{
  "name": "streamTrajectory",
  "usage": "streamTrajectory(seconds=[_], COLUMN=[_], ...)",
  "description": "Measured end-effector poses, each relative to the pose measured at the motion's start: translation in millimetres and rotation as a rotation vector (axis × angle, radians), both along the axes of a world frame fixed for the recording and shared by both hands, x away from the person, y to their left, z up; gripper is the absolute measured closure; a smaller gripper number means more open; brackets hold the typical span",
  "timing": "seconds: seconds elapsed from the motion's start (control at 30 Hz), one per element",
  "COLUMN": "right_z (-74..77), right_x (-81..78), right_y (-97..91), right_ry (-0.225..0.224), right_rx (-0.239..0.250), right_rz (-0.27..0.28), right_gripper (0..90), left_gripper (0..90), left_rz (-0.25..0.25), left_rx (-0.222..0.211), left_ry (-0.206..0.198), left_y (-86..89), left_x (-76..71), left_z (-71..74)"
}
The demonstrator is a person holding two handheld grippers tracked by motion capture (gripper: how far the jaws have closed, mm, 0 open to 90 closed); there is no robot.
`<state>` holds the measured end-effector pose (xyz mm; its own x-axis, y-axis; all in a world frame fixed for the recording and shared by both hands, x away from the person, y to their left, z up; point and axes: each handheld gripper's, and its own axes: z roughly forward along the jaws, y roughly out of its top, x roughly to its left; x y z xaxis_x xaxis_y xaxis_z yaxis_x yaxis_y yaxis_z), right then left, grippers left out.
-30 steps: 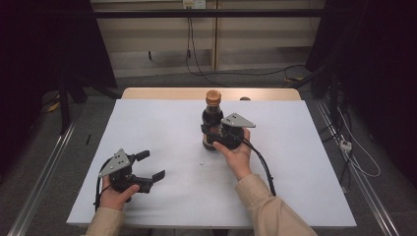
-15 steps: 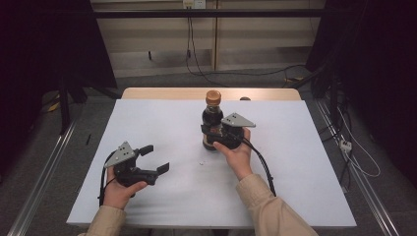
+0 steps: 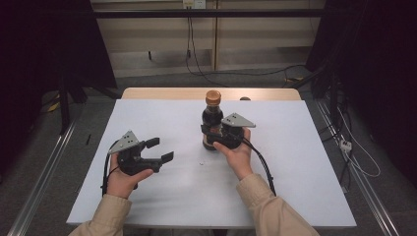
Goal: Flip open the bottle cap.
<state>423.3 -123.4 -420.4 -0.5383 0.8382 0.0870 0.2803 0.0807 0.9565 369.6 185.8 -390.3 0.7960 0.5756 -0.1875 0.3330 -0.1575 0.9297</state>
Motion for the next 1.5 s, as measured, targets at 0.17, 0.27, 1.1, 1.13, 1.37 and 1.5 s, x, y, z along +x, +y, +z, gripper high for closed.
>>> streamTrajectory(seconds=[0.17, 0.27, 1.1, 1.13, 1.37, 1.5], right_z=[0.1, 0.4, -0.6, -0.5, -0.1, -0.2], right_x=[0.1, -0.1, 0.2, 0.0, 0.0, -0.3], right_y=[-0.5, -0.3, -0.1, 0.0, 0.0, 0.2], right_ry=[0.001, 0.004, 0.001, 0.003, 0.005, 0.006], right_rx=[-0.004, -0.003, -0.001, -0.001, -0.003, -0.006], right_rz=[0.0, -0.001, -0.004, -0.003, -0.002, -0.003], right_gripper=[30.4, 30.4, 30.4, 30.4, 30.5, 30.5], left_gripper=[53.3, 60.5, 88.5, 90.0, 90.0, 90.0], left_rz=[-0.033, -0.055, -0.123, -0.125, -0.146, -0.158], left_rx=[0.024, 0.057, 0.1, 0.103, 0.12, 0.128], left_ry=[0.006, 0.024, 0.047, 0.045, 0.038, 0.04], left_y=[-9.1, -17.9, -50.8, -52.2, -64.5, -71.2], left_x=[9.1, 15.4, 46.6, 47.3, 53.7, 59.4], left_z=[9.7, 17.9, 63.1, 65.2, 76.4, 82.7])
